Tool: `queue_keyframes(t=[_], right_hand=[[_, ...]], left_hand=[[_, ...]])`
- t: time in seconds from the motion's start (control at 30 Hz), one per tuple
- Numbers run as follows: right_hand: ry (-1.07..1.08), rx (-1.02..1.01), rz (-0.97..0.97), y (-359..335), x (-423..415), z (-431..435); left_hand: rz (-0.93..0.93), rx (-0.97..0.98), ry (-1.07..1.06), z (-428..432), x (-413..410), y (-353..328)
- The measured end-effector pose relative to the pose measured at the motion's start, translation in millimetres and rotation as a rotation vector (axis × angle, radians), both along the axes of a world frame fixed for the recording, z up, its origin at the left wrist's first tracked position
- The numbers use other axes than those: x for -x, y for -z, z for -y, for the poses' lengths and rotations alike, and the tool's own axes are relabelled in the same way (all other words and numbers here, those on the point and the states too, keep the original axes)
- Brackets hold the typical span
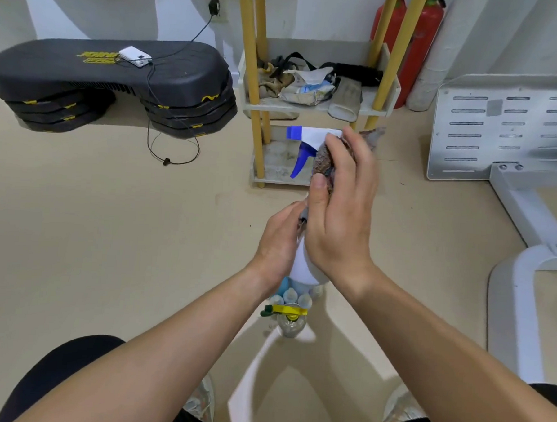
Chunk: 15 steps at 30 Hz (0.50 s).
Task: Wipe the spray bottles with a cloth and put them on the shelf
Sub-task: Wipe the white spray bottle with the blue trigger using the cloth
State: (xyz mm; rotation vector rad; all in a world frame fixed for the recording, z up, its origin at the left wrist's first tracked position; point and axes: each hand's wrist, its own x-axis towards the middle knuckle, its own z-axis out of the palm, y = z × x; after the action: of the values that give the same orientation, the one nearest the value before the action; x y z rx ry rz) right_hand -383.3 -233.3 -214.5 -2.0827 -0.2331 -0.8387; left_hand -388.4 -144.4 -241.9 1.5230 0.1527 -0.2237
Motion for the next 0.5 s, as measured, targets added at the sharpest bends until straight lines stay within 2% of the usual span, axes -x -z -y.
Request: queue_keyframes(t=[0.13, 0.3, 0.5], right_hand=[[-0.019, 0.158, 0.007, 2, -12, 15], [0.047, 0.117, 0.101, 0, -18, 29], [0.112, 0.145, 0.063, -7, -30, 55]], left_hand=[[0.036, -0.024, -0.02, -3, -4, -5], [0.066, -0.144, 0.06, -5, -2, -4], [0.109, -0.239, 0.141, -6, 3, 0]])
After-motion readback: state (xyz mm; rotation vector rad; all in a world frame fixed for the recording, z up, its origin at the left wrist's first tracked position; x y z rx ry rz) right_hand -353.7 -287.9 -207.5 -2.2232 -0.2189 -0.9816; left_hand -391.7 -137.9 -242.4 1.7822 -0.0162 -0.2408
